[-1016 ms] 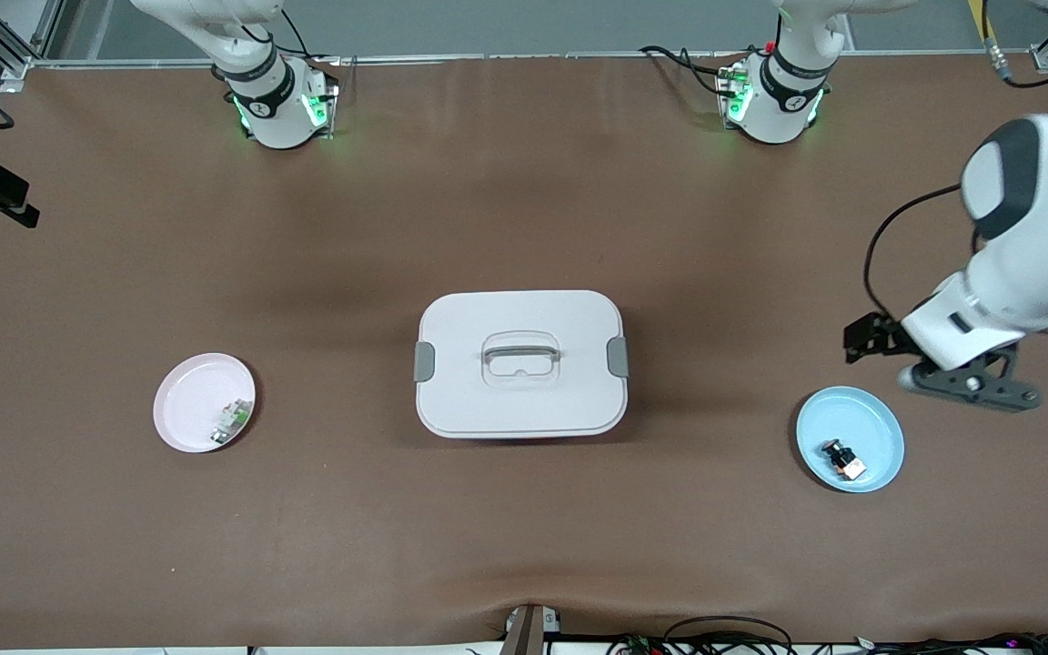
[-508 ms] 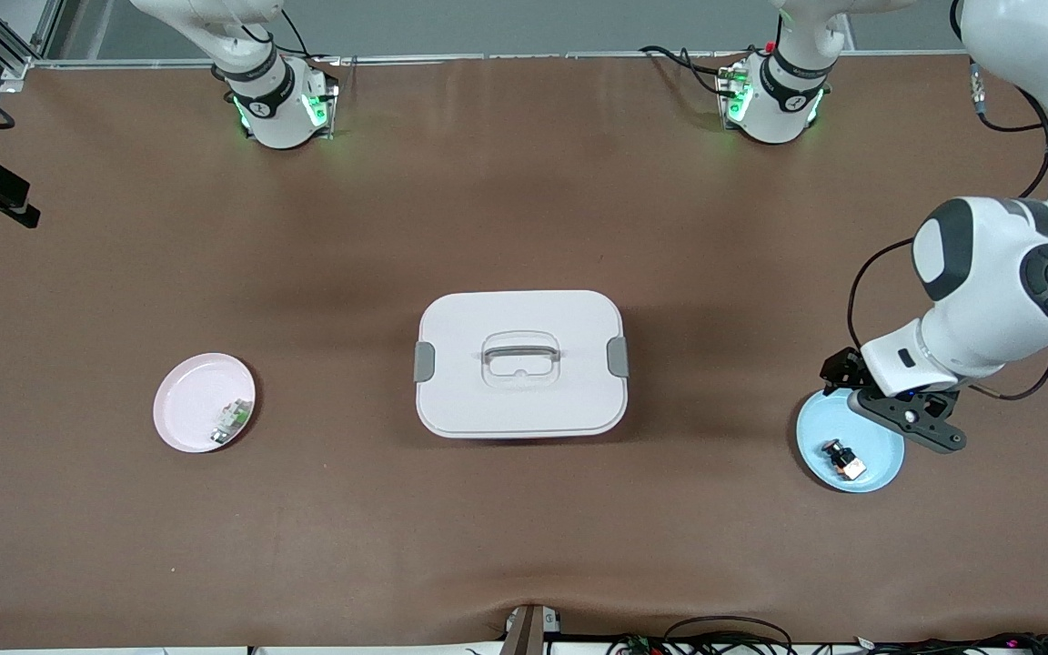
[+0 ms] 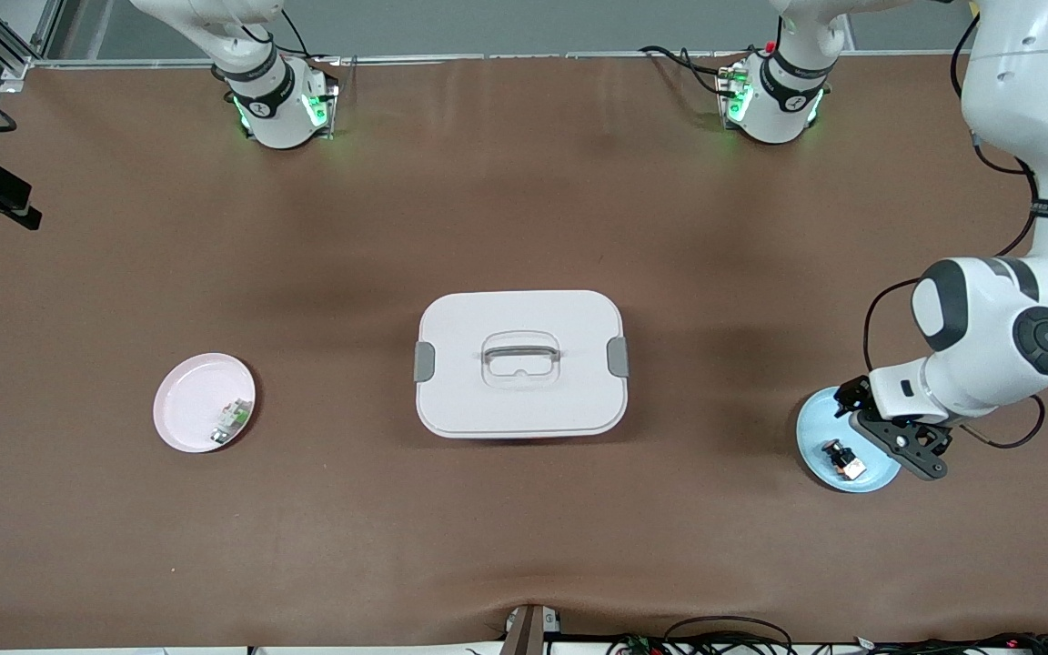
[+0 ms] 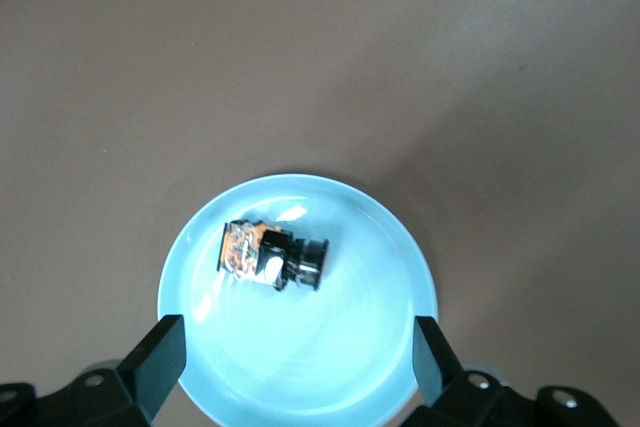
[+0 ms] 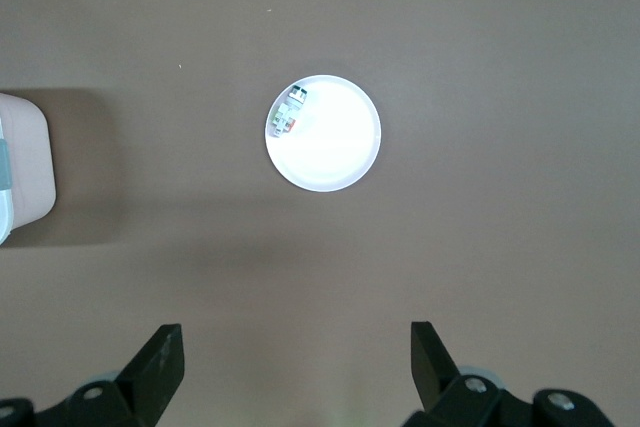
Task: Transfer orange switch to right arm and place
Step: 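Close the left gripper on the orange push-button switch, then lift the orange switch with the left gripper while the right gripper approaches, then carry the orange switch above the white box toward the right gripper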
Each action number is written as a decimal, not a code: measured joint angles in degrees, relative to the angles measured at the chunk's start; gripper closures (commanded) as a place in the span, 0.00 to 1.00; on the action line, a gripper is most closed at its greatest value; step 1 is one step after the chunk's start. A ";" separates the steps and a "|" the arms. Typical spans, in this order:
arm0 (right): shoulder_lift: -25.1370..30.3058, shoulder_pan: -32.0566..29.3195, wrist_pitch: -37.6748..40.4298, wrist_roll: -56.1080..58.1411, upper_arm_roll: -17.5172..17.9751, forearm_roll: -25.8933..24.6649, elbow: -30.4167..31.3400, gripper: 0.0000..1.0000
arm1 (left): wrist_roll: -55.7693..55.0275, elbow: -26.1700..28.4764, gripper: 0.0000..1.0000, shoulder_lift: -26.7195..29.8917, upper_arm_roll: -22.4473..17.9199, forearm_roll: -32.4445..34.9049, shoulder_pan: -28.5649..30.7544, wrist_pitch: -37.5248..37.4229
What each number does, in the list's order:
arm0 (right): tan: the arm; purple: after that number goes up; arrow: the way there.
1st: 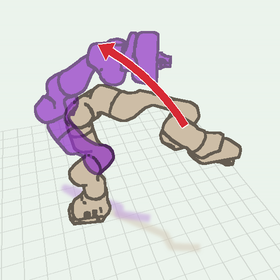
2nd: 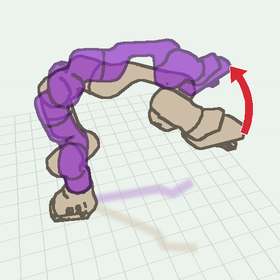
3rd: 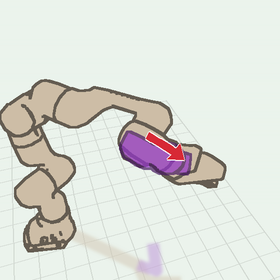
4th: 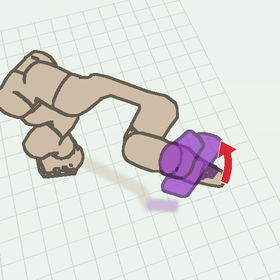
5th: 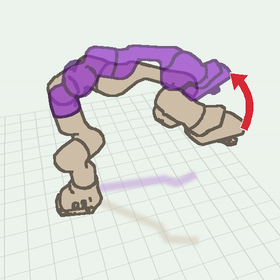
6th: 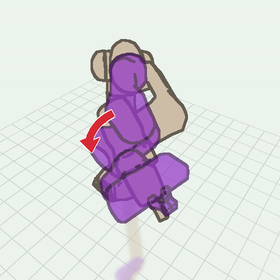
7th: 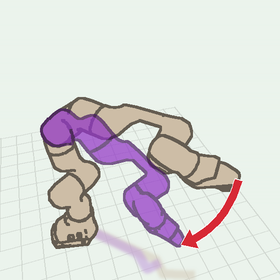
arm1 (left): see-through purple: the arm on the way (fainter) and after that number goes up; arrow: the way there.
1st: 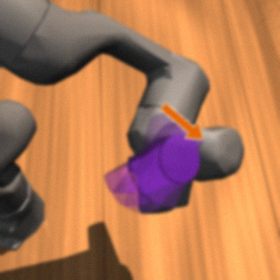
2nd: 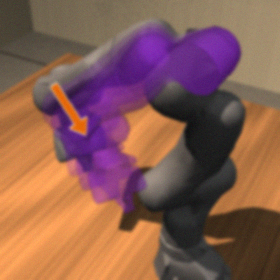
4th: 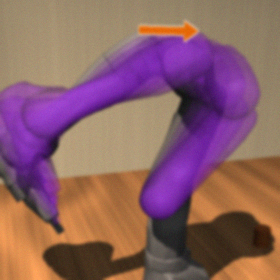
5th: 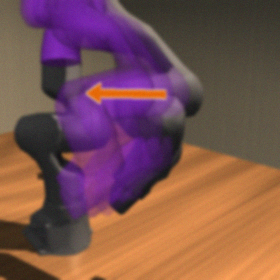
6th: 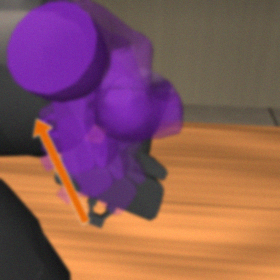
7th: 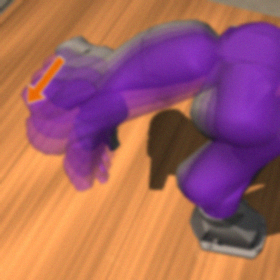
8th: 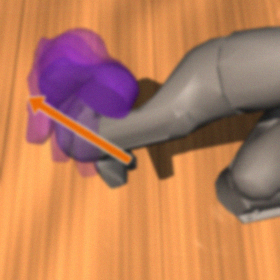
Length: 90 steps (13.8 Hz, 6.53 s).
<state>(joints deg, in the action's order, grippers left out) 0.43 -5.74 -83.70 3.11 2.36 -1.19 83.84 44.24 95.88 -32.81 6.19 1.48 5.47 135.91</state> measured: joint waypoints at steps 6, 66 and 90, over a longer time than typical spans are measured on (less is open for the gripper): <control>-0.67 0.00 -0.83 -3.09 0.04 0.16 0.00 0.00 | 10.23 -5.21 0.00 -7.33 0.04 0.00 0.14 2.85; -5.94 23.15 -37.77 -10.28 1.18 48.45 23.58 0.00 | -73.98 -10.78 0.87 11.11 22.89 -15.46 0.28 -31.71; -4.76 37.10 -56.84 -18.34 1.71 62.51 28.83 0.00 | -153.69 -18.71 0.87 4.28 25.36 -15.50 -18.23 -26.14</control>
<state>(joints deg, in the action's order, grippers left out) -4.33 31.36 -140.54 -15.23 4.07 61.32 112.67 -109.45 77.18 -28.53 31.55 -14.03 -12.76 109.77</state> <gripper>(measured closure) 0.000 0.282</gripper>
